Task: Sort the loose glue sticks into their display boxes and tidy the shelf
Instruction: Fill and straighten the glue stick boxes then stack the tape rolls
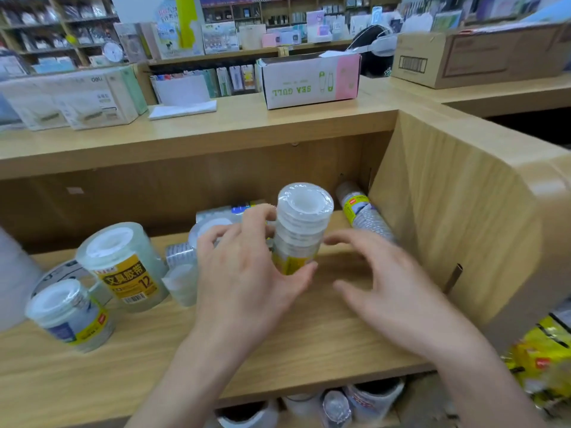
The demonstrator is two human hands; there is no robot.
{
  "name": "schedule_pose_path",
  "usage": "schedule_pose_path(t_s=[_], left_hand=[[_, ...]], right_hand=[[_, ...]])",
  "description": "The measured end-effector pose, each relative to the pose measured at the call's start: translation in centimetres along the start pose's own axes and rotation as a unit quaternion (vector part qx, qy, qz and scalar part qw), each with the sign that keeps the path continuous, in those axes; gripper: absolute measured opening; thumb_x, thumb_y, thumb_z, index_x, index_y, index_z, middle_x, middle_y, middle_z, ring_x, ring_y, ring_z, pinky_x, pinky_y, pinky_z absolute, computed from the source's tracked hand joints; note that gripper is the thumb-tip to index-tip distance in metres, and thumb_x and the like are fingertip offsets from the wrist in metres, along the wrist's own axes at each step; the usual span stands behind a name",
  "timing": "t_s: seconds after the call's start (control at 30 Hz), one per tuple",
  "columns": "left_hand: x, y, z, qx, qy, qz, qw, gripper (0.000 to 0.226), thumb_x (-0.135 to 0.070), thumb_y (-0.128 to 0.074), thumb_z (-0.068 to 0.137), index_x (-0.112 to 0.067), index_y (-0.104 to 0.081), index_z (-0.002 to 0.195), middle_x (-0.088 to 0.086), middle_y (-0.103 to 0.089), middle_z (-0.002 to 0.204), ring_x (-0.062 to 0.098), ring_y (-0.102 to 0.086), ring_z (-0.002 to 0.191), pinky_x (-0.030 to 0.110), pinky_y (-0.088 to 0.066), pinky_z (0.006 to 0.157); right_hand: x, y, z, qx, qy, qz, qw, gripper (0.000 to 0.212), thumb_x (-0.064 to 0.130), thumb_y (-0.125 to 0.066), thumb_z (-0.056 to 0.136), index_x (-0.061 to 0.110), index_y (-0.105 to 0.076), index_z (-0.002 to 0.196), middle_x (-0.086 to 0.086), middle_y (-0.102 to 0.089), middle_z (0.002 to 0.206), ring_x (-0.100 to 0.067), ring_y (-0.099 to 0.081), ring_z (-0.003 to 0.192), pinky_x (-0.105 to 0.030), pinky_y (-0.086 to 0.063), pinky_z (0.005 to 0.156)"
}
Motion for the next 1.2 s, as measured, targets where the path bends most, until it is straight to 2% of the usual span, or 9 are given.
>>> schedule_pose_path(t_s=[0.1, 0.23, 0.3, 0.4, 0.63, 0.8, 0.93, 1.07, 1.2], left_hand=[[0.8, -0.4, 0.3, -0.003, 0.007, 0.035, 0.999, 0.071, -0.057, -0.072, 0.055, -0.020, -0.047, 0.112, -0.015, -0.059, 0.083, 0.005, -0.050, 0.084, 0.029, -0.023, 0.084], [1.3, -0.4, 0.7, 0.014, 0.009, 0.077, 0.997, 0.093, -0.064, -0.068, 0.065, -0.019, -0.033, 0.139, -0.009, -0.069, 0.093, 0.016, -0.063, 0.097, 0.034, -0.024, 0.096], [1.7, -0.1, 0.8, 0.031, 0.014, 0.080, 0.996, 0.102, -0.067, -0.064, 0.068, -0.019, -0.020, 0.146, -0.009, -0.069, 0.101, 0.013, -0.059, 0.108, 0.035, -0.018, 0.104], [1.8, 0.4, 0.7, 0.029, 0.006, 0.091, 0.995, 0.100, -0.067, -0.062, 0.069, -0.016, -0.024, 0.146, -0.007, -0.068, 0.104, 0.013, -0.058, 0.112, 0.036, -0.011, 0.108], [1.4, 0.2, 0.7, 0.006, -0.056, 0.140, 0.989, 0.085, -0.059, -0.068, 0.065, -0.003, -0.049, 0.127, 0.001, -0.070, 0.085, 0.021, -0.068, 0.088, 0.042, -0.015, 0.110], [0.0, 0.1, 0.6, -0.001, -0.107, 0.125, 0.986, 0.073, -0.058, -0.064, 0.067, -0.008, -0.054, 0.119, 0.000, -0.069, 0.076, 0.024, -0.066, 0.073, 0.032, -0.036, 0.082], [-1.4, -0.8, -0.3, 0.040, -0.074, 0.050, 0.995, 0.076, -0.059, -0.054, 0.073, -0.011, -0.043, 0.131, -0.001, -0.071, 0.079, 0.027, -0.066, 0.061, 0.032, -0.045, 0.050], [-1.0, -2.5, 0.2, 0.072, 0.046, -0.103, 0.991, 0.071, -0.045, -0.069, 0.080, -0.023, -0.036, 0.139, -0.006, -0.070, 0.109, 0.027, -0.069, 0.091, 0.039, -0.052, 0.074], [-1.1, -4.3, 1.2, 0.116, 0.065, -0.169, 0.977, 0.068, -0.035, -0.077, 0.077, -0.029, -0.039, 0.134, -0.004, -0.068, 0.109, 0.023, -0.066, 0.101, 0.041, -0.051, 0.084]], right_hand=[[-1.0, 0.4, 2.4, -0.095, -0.073, -0.211, 0.970, 0.049, 0.019, -0.061, 0.084, 0.019, -0.049, 0.131, -0.009, -0.054, 0.126, -0.030, -0.049, 0.116, -0.033, -0.037, 0.094], [-1.9, -2.4, 5.1, 0.001, -0.165, -0.345, 0.924, 0.058, 0.029, -0.049, 0.093, 0.027, -0.024, 0.144, -0.016, -0.042, 0.132, -0.035, -0.049, 0.112, -0.039, -0.042, 0.087], [-2.5, -2.5, 5.1, 0.024, -0.186, -0.309, 0.933, 0.058, 0.029, -0.050, 0.092, 0.030, -0.024, 0.144, -0.016, -0.045, 0.122, -0.034, -0.052, 0.103, -0.036, -0.043, 0.080], [-2.0, -1.9, 3.6, 0.034, -0.183, -0.285, 0.940, 0.061, 0.035, -0.057, 0.086, 0.035, -0.030, 0.140, -0.014, -0.048, 0.112, -0.034, -0.055, 0.096, -0.034, -0.044, 0.076], [2.4, 4.5, 2.4, -0.134, -0.085, -0.075, 0.984, 0.038, 0.027, -0.068, 0.074, 0.034, -0.049, 0.106, 0.009, -0.054, 0.091, -0.015, -0.053, 0.079, -0.028, -0.037, 0.065], [2.3, 4.9, 3.8, -0.127, -0.078, -0.047, 0.988, 0.045, 0.031, -0.067, 0.081, 0.032, -0.046, 0.120, 0.008, -0.062, 0.101, -0.016, -0.057, 0.092, -0.030, -0.044, 0.080], [1.4, 4.0, 2.5, -0.126, -0.085, 0.010, 0.988, 0.062, 0.026, -0.070, 0.082, 0.037, -0.036, 0.133, 0.014, -0.058, 0.114, -0.009, -0.057, 0.103, -0.026, -0.044, 0.087], [1.4, 2.9, 0.8, -0.155, -0.081, -0.048, 0.983, 0.088, 0.021, -0.072, 0.082, 0.041, -0.014, 0.146, 0.008, -0.059, 0.111, -0.012, -0.057, 0.087, -0.022, -0.037, 0.075], [1.5, 1.6, -0.2, -0.206, -0.080, -0.138, 0.965, 0.098, 0.018, -0.066, 0.087, 0.033, 0.006, 0.151, -0.007, -0.064, 0.113, -0.031, -0.063, 0.088, -0.030, -0.033, 0.065]])
Point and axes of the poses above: each hand's wrist, its own z-axis towards the middle knuckle, its own y-axis out of the back of the hand, x = y × z, the point moved 4 cm from there along z, towards the middle knuckle
